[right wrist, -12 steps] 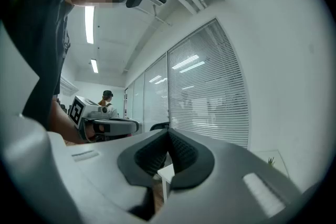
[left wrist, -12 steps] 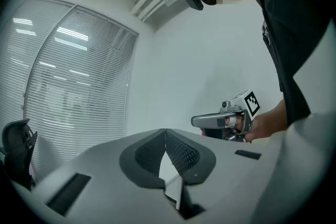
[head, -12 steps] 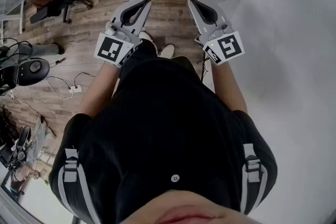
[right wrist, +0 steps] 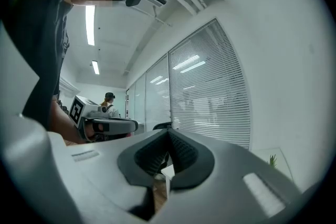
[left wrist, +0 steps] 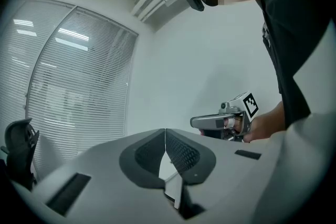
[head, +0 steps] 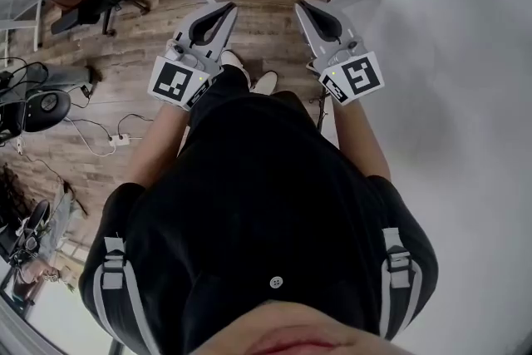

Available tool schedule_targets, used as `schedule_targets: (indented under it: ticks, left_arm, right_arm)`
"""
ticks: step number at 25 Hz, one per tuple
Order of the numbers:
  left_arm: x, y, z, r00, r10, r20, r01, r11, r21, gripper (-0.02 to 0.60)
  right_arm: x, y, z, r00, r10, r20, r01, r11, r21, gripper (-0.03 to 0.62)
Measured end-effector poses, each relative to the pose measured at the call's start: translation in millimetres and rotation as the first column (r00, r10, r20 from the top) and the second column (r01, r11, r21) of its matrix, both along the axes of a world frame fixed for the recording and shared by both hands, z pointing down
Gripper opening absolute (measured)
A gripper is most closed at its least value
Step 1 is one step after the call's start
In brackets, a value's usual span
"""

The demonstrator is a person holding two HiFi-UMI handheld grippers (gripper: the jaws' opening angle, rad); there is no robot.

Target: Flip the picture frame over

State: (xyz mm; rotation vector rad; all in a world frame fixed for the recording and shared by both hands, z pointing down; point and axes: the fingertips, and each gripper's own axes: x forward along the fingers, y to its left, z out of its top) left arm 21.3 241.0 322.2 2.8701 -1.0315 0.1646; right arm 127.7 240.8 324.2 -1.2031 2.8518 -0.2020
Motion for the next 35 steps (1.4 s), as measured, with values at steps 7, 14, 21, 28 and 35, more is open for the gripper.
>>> schedule_targets:
  ticks: [7,14,21,28,35]
  left_arm:
    - [-1,14,-3,1.0,0.01,0.002,-0.01,1.0,-0.002,0.012]
    - [-8,16,-2,1.0,0.006,0.004,-0.006,1.0,-0.009,0.038]
    - [-8,18,3,1.0,-0.006,-0.007,0.006,1.0,-0.015,0.16]
    - [-8,16,-3,1.0,-0.027,-0.012,0.027,1.0,-0.003,0.291]
    - [-8,7,-6,0.999,-0.05,0.003,0.05,0.999,-0.004,0.36]
  right_arm:
    - [-2,13,-1,1.0,0.004,0.013,-0.004,1.0,-0.016,0.011]
    - [-9,16,0,1.0,-0.006,0.004,0.006,0.999,-0.032,0.011]
    - [-8,17,8,1.0,-0.005,0.006,0.005,0.999,-0.052,0.143]
    - [-4,14,2,1.0,0.003,0.007,-0.003,0.999,-0.036,0.269]
    - [-1,7,-1,1.0,0.005,0.011,-0.004,0.999,-0.041,0.348]
